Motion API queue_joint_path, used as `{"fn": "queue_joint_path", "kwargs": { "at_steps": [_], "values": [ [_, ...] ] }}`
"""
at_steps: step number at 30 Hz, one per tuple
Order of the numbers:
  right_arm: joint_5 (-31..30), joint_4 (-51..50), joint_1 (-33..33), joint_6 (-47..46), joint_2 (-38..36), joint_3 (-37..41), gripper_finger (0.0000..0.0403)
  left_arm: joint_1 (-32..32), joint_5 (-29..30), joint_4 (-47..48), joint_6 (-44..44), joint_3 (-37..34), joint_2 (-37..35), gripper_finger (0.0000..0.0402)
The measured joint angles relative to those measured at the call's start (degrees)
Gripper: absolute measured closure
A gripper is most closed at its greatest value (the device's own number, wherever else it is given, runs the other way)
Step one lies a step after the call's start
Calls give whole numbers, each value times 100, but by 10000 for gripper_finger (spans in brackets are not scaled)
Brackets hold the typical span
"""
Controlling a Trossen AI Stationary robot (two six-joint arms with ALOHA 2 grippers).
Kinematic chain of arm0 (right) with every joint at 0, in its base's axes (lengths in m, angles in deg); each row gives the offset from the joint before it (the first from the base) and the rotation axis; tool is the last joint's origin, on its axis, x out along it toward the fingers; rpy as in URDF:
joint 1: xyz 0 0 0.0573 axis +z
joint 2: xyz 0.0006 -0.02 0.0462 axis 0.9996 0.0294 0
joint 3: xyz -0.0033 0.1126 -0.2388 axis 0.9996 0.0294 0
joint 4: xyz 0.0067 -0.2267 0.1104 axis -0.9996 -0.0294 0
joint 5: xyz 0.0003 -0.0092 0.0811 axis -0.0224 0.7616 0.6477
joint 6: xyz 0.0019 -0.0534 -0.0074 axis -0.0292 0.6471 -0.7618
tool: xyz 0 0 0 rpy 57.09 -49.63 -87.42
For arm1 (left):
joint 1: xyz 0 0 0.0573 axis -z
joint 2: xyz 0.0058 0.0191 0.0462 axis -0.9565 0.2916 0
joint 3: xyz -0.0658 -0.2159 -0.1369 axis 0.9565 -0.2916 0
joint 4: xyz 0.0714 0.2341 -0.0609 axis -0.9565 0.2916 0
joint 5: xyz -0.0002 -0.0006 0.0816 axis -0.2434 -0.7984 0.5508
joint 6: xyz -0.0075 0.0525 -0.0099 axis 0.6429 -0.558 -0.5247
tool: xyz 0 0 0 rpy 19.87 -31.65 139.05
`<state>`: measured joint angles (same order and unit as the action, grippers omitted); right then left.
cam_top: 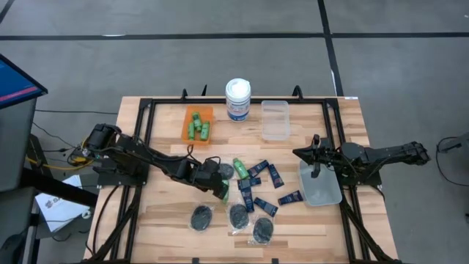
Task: Pick & Place Travel size toiletries
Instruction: Put the green shampoo into the orange bin
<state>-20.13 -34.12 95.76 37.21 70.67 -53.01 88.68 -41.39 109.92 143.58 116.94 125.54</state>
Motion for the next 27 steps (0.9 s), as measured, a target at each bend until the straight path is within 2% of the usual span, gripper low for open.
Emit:
{"fn": "queue_joint_path", "kwargs": {
  "at_steps": [11, 27],
  "values": [
    [0, 2, 2, 2, -2, -2, 403, -100, -108, -131, 297, 1, 466, 160],
    [0, 4, 1, 1, -1, 0, 403, -109, -112, -495, 268, 3, 577, 160]
  ]
}}
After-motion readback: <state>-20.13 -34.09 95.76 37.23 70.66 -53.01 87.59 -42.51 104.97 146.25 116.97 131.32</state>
